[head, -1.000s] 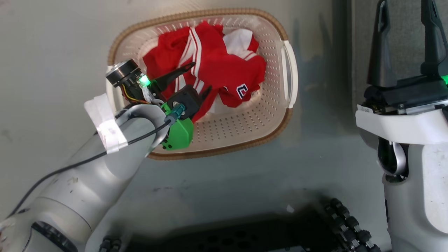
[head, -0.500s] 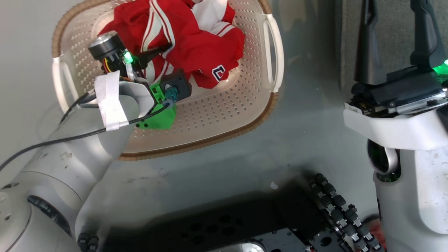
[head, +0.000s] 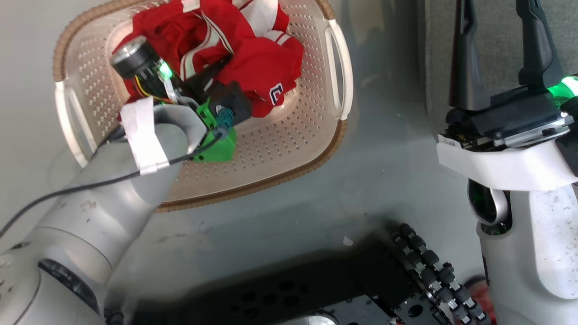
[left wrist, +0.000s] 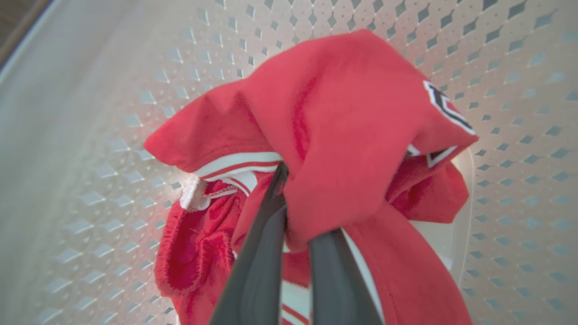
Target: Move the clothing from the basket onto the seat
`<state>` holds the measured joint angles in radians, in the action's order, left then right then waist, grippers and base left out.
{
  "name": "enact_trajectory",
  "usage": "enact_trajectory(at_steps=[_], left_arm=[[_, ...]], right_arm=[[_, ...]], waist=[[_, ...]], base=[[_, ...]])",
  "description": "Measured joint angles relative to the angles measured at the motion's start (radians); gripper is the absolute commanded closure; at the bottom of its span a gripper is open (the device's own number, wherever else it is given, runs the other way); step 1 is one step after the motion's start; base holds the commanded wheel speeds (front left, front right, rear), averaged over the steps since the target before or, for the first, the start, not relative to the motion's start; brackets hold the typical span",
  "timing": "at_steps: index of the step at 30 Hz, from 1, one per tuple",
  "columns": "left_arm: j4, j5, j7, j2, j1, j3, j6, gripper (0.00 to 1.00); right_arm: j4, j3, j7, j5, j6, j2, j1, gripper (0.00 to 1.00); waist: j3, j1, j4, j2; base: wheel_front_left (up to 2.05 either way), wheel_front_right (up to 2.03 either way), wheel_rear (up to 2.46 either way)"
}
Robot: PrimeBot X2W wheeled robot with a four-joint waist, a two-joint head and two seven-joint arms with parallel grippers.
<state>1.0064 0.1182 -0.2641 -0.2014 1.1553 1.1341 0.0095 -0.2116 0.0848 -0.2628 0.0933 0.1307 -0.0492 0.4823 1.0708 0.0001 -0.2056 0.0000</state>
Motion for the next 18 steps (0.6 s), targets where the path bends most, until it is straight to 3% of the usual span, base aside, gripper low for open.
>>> enact_trajectory(at_steps=[10, 14, 18], left_arm=[[-0.176, 0.101, 0.0, -0.003, -0.2, -0.119, 0.031, 1.0], [-0.275, 0.157, 0.0, -0.017, -0.326, -0.213, 0.032, 1.0], [-0.367, 0.236, 0.0, -0.019, -0.468, -0.357, 0.006, 1.0]], right_arm=[[0.052, -0.005, 0.0, -0.012, 0.0, 0.001, -0.071, 0.0], [0.081, 0.002, 0.0, -0.012, 0.0, 0.001, -0.125, 0.0], [0.107, -0.003, 0.0, -0.006, 0.0, 0.001, -0.189, 0.0]], waist=[[-0.155, -0.0001, 0.033, 0.0], [-0.244, -0.0001, 0.048, 0.0], [-0.346, -0.0001, 0.063, 0.0]], base=[[0.0, 0.0, 0.0], [0.0, 0.0, 0.0], [0.0, 0.0, 0.0]])
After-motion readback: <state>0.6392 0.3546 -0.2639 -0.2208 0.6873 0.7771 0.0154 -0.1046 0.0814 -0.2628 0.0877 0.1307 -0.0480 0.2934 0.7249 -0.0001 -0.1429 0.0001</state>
